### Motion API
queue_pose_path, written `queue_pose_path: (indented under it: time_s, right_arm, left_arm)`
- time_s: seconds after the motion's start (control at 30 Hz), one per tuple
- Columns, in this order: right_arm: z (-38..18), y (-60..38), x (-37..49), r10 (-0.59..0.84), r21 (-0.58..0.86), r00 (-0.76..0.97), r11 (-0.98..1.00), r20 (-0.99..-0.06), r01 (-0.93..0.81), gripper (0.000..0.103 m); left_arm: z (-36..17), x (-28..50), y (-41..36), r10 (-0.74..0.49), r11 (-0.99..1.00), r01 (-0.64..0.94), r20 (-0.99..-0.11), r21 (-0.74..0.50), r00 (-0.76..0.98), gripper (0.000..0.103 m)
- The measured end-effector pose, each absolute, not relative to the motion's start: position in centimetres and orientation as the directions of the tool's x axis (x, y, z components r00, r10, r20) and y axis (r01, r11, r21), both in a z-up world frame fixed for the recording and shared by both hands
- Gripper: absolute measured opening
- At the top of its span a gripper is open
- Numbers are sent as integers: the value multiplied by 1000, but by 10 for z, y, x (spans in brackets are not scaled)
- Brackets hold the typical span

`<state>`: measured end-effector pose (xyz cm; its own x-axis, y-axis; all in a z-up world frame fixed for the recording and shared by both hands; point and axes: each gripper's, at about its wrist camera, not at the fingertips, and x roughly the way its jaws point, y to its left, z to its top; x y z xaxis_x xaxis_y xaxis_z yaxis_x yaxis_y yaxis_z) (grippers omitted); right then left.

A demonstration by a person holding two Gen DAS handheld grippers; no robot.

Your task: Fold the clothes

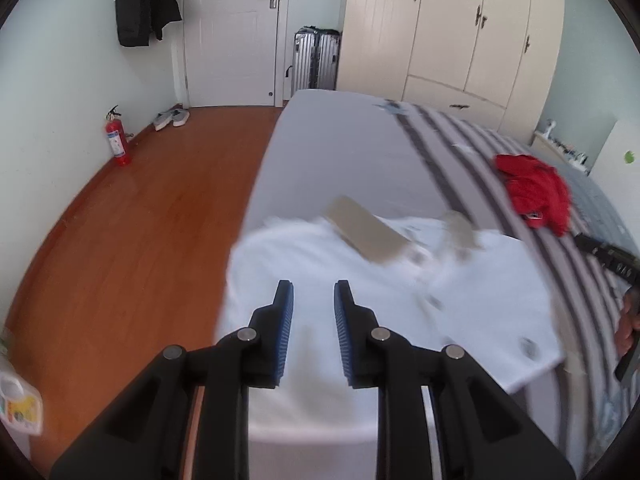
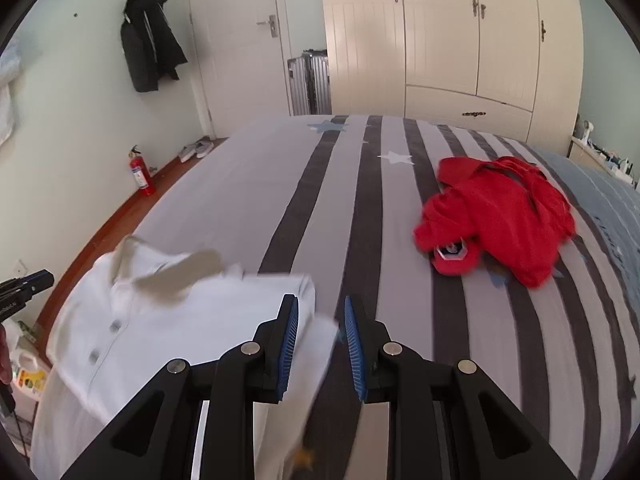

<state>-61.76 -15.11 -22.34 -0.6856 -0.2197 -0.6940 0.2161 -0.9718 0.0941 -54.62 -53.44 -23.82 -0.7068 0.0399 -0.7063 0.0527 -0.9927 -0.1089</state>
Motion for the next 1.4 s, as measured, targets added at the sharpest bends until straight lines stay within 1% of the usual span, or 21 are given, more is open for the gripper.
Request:
queue_pose_path:
  time_s: [0.07, 0.2, 0.37, 0.4, 0.47, 0.53, 0.57, 0.6, 0.67, 0.7, 0.77, 0.8, 0.83, 0.9, 0.97, 1.03, 1.07, 1.13, 1.27, 1.37, 1.4]
  right_arm:
    - [-224, -146, -593, -225, 87, -677, -969, -701, 232, 22]
    - [-222, -136, -532, -248, 86, -657, -959, -712, 268, 22]
    - [-213, -116, -454, -301, 114, -626, -940, -720, 322, 22]
    - [-210, -111, -440, -311, 116, -624, -935, -717, 334, 23]
    - [-205, -103, -414, -336, 123, -616, -924, -712, 361, 28]
    - [-199, -92, -388, -348, 119, -614, -916, -708, 382, 33]
    - [-197, -86, -377, -364, 129, -609, -910, -705, 394, 34]
    - [-195, -80, -366, -381, 142, -602, -903, -702, 406, 35]
    - [-190, -70, -344, -384, 127, -589, -894, -711, 429, 35]
    - [-185, -63, -333, -395, 130, -584, -888, -709, 442, 35]
    - [-175, -50, -312, -412, 126, -584, -875, -699, 467, 45]
    - [-170, -45, -302, -415, 113, -590, -870, -692, 479, 55]
    - [-165, -39, -291, -416, 99, -600, -867, -683, 489, 60]
    - [-157, -29, -274, -423, 96, -609, -864, -671, 494, 61]
    - [-152, -19, -260, -425, 99, -613, -865, -665, 492, 71]
    - [-151, -9, -244, -444, 115, -620, -860, -647, 497, 82]
    - [-151, -6, -239, -449, 116, -626, -860, -638, 498, 84]
    - [-156, -2, -227, -454, 109, -640, -858, -620, 502, 92]
    - [-171, 2, -208, -457, 96, -655, -856, -602, 509, 95]
    - [-183, 7, -193, -482, 121, -662, -850, -574, 513, 96]
    - [-186, 9, -188, -486, 129, -665, -850, -567, 511, 99]
  left_arm:
    - [-232, -515, -516, 42, -988, 74, -705, -134, -708, 18]
    - [-221, -457, -472, 39, -987, 80, -702, -137, -712, 18]
    - [-209, -391, -412, 20, -980, 130, -731, -148, -682, 18]
    - [-205, -377, -400, 15, -979, 140, -733, -150, -680, 18]
    - [-198, -351, -376, 6, -976, 157, -735, -152, -678, 18]
    - [-188, -324, -350, -44, -978, 176, -724, -108, -688, 20]
    - [-182, -310, -336, -62, -978, 186, -721, -94, -690, 29]
    - [-177, -297, -325, -47, -981, 170, -719, -99, -694, 35]
    - [-166, -270, -302, -48, -975, 184, -698, -121, -714, 63]
    - [-160, -256, -291, -51, -973, 191, -687, -129, -725, 67]
    - [-148, -230, -265, -79, -971, 208, -672, -115, -736, 72]
    - [-143, -219, -255, -90, -970, 219, -670, -109, -737, 74]
    - [-139, -209, -245, -102, -968, 229, -669, -105, -736, 78]
    - [-132, -191, -228, -115, -965, 242, -660, -104, -743, 86]
    - [-127, -175, -215, -138, -963, 254, -650, -88, -747, 95]
    - [-128, -162, -206, -164, -963, 264, -648, -59, -744, 100]
    - [-131, -156, -204, -185, -960, 278, -647, -43, -740, 102]
    - [-138, -144, -203, -218, -952, 306, -640, -28, -737, 102]
    - [-161, -117, -204, -229, -946, 323, -631, -35, -741, 102]
    - [-173, -92, -200, -263, -945, 328, -582, -7, -770, 102]
    - [-175, -84, -197, -279, -943, 332, -566, 10, -776, 102]
